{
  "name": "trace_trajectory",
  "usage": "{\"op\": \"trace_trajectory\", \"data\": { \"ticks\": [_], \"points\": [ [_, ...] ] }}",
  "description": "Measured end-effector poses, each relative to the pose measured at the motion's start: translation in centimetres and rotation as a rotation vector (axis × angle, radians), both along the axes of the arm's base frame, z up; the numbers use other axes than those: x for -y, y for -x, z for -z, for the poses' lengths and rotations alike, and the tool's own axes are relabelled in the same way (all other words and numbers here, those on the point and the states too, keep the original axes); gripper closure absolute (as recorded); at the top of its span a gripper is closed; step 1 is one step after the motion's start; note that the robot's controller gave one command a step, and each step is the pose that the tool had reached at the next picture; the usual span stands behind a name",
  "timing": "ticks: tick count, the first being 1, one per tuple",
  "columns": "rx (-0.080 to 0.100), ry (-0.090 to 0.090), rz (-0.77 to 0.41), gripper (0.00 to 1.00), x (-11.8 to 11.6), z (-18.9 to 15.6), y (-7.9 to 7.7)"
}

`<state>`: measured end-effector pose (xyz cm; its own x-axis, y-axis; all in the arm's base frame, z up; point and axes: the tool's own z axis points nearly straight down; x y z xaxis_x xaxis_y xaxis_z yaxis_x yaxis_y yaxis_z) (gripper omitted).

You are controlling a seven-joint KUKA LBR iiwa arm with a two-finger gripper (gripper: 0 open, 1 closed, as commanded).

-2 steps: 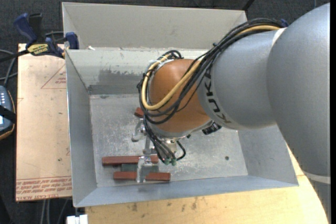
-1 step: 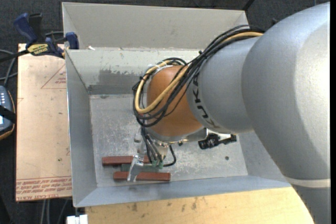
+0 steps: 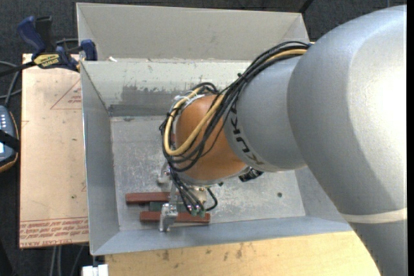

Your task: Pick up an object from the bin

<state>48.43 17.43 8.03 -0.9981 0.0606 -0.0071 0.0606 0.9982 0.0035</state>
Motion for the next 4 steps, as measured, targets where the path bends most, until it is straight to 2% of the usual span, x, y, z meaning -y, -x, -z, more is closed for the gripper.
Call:
{"op": "trace_trajectory", "data": {
  "ticks": [1,3,4],
  "points": [
    [0.001,-0.002,0.351,1.0,-2.7,0.4,0.1],
    [0.0,-0.002,0.352,1.0,-2.7,0.1,0.1],
    [-0.008,0.002,0.352,1.0,-2.7,-1.1,0.3]
  ]
}}
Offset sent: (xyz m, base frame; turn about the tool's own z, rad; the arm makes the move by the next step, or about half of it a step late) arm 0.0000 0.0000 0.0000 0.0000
